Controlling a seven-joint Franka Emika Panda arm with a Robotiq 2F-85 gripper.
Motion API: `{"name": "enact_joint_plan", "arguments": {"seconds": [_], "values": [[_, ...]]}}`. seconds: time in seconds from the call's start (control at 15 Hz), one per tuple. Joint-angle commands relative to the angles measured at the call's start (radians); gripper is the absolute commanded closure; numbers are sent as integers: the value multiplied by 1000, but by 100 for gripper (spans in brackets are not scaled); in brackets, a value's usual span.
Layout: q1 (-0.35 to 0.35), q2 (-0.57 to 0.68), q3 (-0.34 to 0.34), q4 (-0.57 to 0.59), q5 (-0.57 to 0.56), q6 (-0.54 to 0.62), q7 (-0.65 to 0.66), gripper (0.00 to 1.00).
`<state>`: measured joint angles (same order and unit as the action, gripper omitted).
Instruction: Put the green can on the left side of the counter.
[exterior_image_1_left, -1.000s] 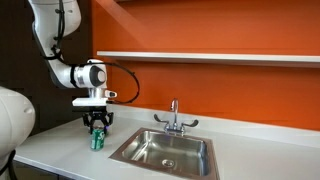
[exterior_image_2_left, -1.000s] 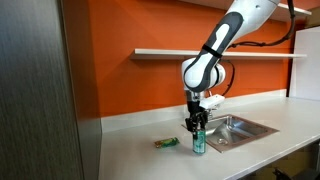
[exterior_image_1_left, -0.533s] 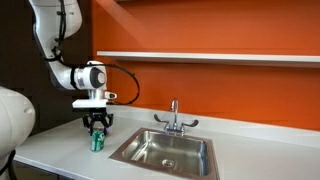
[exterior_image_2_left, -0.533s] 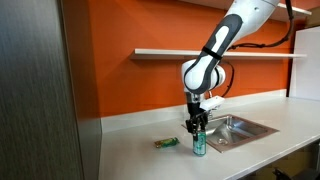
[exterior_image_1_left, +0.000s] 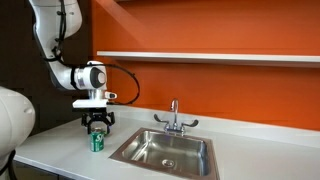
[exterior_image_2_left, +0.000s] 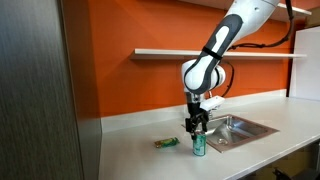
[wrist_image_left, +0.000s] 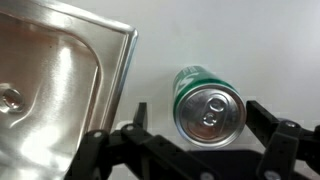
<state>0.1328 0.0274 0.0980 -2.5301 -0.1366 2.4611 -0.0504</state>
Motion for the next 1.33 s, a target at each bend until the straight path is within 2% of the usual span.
{"name": "enact_joint_plan", "arguments": {"seconds": [0.0, 0.73, 1.27], "values": [[-6, -36, 6, 1, -17, -22, 8, 0], [-2, -198, 16, 11, 5, -147, 5, 0], [-18, -348, -4, 3, 23, -265, 14, 0]]}}
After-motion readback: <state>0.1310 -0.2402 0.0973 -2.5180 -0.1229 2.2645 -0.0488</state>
